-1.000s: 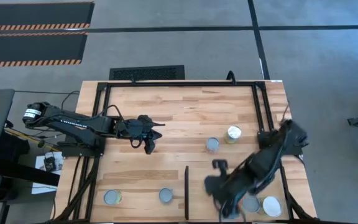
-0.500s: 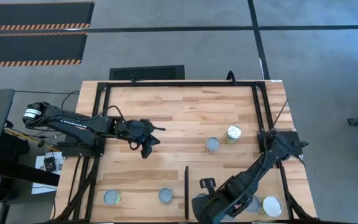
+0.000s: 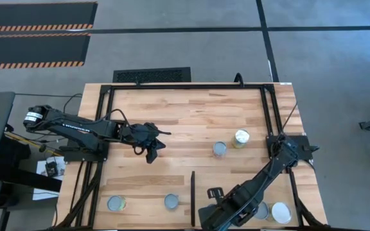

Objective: Pick and place cans onto a shelf
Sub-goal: Put the canned pineapple onto the shelf, then put the small canned carrots on the shelf

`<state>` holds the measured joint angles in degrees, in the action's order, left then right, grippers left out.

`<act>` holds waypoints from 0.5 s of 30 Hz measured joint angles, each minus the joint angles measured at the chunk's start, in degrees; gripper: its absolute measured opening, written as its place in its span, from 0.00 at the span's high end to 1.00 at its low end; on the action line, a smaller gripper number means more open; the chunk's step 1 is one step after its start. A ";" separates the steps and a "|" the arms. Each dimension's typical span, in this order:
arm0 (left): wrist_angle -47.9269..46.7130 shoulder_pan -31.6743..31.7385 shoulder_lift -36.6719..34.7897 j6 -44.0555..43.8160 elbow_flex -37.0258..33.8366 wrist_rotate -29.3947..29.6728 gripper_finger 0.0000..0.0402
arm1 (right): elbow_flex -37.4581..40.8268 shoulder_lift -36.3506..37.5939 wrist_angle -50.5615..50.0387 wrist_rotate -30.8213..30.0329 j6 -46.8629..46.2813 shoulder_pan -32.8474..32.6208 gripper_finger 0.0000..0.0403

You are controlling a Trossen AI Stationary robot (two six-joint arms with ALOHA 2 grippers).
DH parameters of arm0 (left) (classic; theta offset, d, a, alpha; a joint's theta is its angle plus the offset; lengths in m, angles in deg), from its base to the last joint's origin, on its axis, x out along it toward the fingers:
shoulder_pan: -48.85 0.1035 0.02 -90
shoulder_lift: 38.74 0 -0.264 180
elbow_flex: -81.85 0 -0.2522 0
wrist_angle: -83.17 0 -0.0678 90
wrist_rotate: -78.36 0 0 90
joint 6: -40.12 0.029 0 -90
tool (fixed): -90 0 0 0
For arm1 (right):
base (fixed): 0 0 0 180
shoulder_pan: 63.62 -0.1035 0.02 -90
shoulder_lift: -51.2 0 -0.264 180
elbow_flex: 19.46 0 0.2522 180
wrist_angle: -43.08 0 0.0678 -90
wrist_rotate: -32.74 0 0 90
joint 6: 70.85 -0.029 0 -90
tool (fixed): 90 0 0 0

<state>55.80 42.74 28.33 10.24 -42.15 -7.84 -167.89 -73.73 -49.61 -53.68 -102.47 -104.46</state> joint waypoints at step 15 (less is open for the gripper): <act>0.00 0.00 0.00 0.24 0.00 0.74 1.00 | 0.00 -0.04 -0.38 1.43 0.17 0.44 0.82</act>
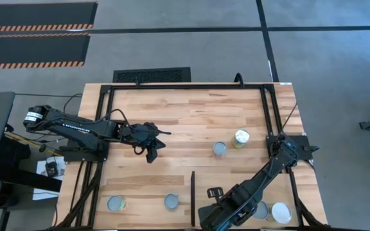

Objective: Pick and place cans onto a shelf
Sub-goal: Put the small canned carrots on the shelf

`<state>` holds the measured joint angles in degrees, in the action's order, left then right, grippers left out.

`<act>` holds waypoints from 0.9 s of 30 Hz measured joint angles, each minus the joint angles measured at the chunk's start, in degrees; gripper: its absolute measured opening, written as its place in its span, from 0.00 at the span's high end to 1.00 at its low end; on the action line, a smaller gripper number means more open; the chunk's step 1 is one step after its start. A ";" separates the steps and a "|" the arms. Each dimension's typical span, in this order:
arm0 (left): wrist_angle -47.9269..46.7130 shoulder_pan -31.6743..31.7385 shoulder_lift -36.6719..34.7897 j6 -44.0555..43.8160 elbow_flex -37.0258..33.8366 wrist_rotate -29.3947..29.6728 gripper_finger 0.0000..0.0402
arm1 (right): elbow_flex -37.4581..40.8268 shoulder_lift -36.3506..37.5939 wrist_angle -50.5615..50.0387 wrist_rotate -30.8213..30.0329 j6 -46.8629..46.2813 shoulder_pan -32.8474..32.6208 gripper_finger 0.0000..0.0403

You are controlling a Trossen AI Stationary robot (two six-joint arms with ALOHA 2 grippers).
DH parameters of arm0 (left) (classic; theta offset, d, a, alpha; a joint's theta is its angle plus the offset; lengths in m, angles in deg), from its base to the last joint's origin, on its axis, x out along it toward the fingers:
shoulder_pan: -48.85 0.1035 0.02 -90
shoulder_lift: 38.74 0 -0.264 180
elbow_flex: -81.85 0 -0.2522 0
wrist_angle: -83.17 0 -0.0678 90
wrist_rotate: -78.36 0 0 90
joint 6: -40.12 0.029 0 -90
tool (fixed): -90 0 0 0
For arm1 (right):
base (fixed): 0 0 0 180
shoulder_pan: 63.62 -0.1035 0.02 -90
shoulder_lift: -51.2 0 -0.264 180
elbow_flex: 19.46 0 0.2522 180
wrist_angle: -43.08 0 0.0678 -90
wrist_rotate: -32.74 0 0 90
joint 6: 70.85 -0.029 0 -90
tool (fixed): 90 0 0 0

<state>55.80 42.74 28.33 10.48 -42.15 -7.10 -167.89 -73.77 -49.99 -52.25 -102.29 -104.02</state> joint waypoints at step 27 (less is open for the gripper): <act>12.01 -4.26 -0.02 2.48 0.00 7.44 1.00 | 23.33 36.47 5.82 -27.63 7.69 6.31 0.99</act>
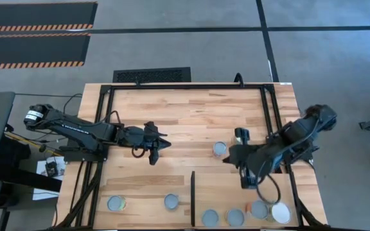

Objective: Pick and place cans onto a shelf
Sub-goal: Put the small canned carrots on the shelf

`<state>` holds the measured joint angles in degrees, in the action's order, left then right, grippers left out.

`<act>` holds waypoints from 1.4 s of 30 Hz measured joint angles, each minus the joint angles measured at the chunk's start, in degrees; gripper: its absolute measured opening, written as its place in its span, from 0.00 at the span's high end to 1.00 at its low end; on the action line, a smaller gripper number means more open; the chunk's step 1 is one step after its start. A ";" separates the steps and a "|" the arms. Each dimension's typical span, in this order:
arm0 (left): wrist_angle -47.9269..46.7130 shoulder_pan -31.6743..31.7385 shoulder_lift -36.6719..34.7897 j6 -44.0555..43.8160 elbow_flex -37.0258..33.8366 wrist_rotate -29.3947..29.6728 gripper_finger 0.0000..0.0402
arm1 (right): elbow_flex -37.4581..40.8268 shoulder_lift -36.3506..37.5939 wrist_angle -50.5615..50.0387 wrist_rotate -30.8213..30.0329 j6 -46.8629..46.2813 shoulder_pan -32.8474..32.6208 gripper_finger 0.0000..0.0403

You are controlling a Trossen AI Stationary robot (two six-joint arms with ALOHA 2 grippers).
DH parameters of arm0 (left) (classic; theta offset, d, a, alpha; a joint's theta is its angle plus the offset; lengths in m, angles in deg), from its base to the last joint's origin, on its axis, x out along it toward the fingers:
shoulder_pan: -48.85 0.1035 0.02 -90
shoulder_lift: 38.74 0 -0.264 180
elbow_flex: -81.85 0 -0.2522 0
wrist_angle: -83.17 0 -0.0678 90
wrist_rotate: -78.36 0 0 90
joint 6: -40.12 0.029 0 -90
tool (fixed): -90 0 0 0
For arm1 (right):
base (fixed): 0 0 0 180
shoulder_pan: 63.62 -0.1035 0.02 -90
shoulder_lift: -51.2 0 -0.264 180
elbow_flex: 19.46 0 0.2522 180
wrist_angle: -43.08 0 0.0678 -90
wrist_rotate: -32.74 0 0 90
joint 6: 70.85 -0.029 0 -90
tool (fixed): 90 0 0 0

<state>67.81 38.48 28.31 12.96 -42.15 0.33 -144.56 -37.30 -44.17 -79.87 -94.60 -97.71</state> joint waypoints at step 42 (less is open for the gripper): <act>0.49 -0.63 0.02 -4.28 0.00 11.86 1.00 | 55.51 14.42 8.50 13.75 2.08 30.50 0.61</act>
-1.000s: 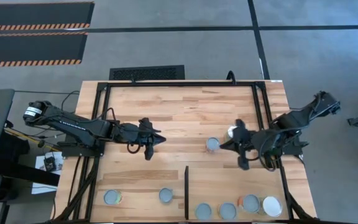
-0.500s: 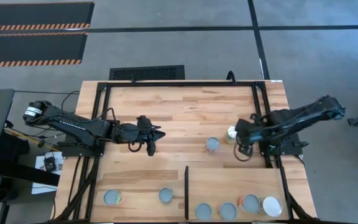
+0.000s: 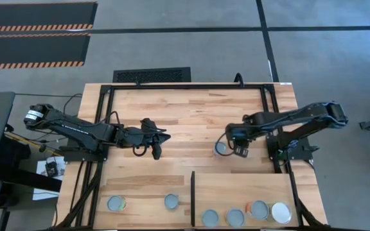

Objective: Pick and place cans onto a shelf
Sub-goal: Put the small canned carrots on the shelf, then put the canned tomatoes on the shelf

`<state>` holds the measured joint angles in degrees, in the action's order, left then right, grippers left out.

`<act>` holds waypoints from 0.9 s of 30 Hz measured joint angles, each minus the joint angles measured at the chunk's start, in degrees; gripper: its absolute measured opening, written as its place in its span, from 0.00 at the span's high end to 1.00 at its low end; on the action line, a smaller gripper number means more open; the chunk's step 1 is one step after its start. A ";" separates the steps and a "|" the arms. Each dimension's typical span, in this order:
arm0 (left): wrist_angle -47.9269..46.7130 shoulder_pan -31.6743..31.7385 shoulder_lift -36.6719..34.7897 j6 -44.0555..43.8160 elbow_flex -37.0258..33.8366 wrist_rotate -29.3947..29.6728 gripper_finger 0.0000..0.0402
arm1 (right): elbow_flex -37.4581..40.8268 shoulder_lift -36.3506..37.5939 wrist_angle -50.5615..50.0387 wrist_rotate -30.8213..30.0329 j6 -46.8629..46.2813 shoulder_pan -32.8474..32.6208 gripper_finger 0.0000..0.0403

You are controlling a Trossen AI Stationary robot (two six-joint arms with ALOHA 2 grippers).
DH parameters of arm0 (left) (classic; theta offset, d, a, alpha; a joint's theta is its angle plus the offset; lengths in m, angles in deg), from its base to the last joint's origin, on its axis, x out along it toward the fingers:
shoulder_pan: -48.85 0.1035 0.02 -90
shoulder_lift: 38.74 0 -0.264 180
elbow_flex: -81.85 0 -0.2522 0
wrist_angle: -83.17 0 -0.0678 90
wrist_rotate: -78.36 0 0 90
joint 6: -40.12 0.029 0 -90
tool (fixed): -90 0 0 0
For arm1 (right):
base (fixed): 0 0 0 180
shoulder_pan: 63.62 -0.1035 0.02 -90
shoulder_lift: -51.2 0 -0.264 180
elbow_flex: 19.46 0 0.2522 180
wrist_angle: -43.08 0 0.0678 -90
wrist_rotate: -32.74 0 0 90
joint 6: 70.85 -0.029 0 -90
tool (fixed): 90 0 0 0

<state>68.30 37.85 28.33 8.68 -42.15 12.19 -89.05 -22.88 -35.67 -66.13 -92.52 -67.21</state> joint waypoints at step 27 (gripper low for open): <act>-2.45 0.22 0.00 -2.21 0.00 -1.02 1.00 | 0.13 -1.41 3.04 0.18 1.76 2.91 0.70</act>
<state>65.85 38.07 28.33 6.47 -42.15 11.17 -88.92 -24.29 -32.64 -65.95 -90.76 -64.30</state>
